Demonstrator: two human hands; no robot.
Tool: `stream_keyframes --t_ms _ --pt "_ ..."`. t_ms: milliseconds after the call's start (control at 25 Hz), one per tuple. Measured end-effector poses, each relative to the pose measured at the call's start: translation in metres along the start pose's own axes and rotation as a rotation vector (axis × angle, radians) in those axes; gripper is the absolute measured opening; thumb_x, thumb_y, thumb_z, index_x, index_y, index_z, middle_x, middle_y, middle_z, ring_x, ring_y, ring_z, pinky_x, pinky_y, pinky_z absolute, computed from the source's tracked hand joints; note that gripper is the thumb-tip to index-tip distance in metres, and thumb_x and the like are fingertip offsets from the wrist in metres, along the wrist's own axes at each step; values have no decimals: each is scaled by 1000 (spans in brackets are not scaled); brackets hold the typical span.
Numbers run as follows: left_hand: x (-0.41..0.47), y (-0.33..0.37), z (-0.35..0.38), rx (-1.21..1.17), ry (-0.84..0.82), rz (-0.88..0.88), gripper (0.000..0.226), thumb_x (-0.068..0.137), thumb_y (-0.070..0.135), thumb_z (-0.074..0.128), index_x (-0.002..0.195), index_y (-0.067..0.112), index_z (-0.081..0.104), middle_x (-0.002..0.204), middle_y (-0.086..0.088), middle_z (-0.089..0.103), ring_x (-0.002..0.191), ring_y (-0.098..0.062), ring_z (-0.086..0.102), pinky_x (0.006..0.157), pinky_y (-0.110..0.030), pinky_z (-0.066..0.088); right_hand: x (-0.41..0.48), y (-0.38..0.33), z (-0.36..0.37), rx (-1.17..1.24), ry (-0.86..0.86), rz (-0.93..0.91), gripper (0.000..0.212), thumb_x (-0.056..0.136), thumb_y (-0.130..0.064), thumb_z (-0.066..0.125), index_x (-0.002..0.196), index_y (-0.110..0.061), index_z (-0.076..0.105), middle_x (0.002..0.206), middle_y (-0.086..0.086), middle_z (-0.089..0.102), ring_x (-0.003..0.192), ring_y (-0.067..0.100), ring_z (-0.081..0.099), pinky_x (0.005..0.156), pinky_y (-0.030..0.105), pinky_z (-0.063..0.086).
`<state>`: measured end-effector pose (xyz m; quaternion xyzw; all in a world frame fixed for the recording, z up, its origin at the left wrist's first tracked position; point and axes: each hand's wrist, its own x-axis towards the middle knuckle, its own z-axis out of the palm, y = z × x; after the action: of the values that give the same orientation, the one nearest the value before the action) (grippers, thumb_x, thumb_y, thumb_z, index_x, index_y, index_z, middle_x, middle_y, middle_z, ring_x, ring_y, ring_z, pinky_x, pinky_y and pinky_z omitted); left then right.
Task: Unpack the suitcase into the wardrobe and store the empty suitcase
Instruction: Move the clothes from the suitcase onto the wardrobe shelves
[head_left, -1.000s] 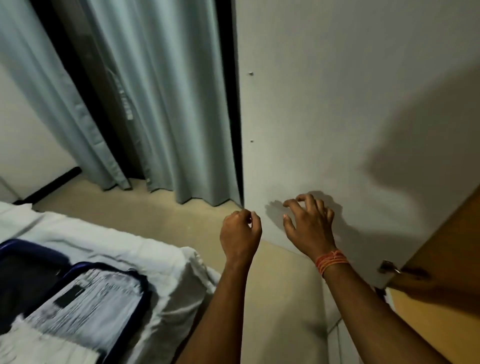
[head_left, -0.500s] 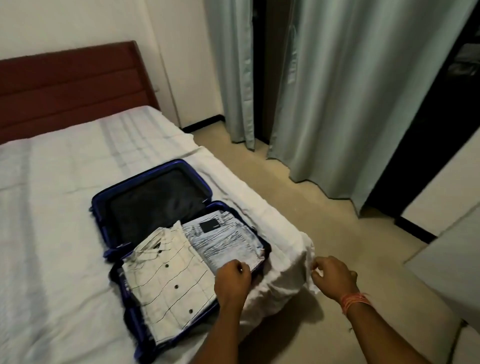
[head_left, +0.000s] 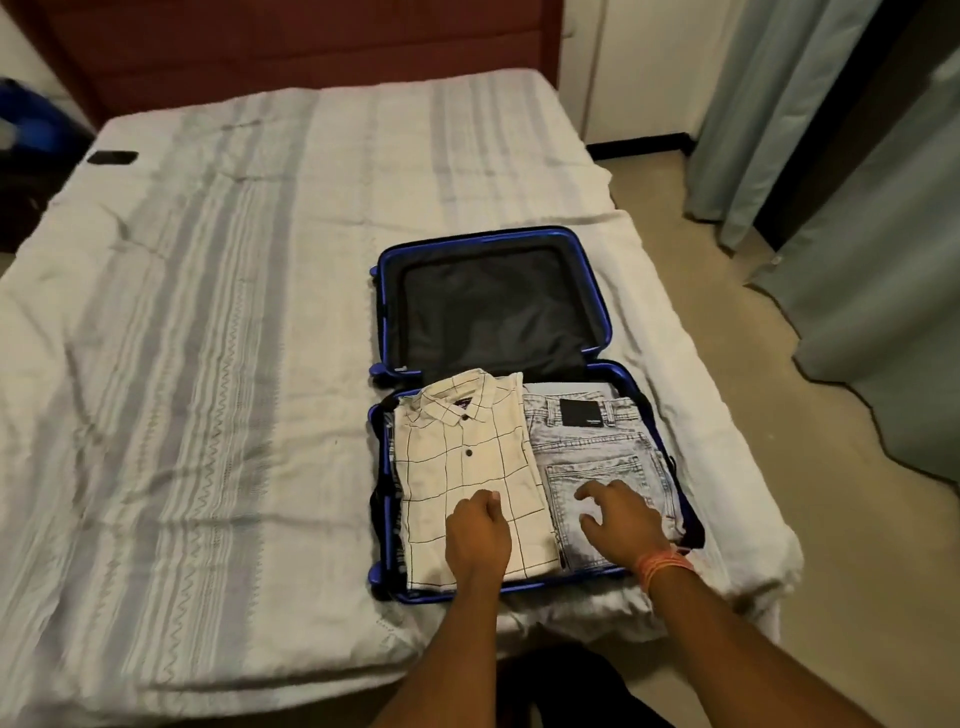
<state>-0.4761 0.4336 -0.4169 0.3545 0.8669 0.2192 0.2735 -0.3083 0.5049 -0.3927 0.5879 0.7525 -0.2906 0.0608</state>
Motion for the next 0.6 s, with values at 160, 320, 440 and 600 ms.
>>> stream_keyframes --t_ms 160,320,440,600 --pt "23 8 12 -37 -59 -140 38 100 39 37 121 17 59 108 -11 65 99 -31 61 76 -42 55 46 -8 7 35 -144 -95 37 88 -23 57 124 -25 55 122 9 52 114 29 52 91 36 45" --pt "35 12 21 -11 -126 -205 43 101 34 39 133 8 50 125 -15 60 116 -31 54 92 -37 44 74 -16 23 101 -227 -137 41 87 -14 57 128 -13 53 128 14 52 120 29 49 97 31 39" --pt "36 9 27 14 -160 -235 40 102 28 37 132 6 50 126 -15 59 118 -31 53 93 -35 42 87 -24 35 118 -249 -134 45 89 -13 55 132 -7 48 131 16 51 123 30 46 100 29 35" --pt "48 9 32 4 -175 -265 36 102 23 36 128 6 52 122 -16 62 116 -33 54 91 -35 43 109 -34 46 157 -196 -77 34 89 -14 55 120 0 54 120 19 58 113 33 51 90 31 38"
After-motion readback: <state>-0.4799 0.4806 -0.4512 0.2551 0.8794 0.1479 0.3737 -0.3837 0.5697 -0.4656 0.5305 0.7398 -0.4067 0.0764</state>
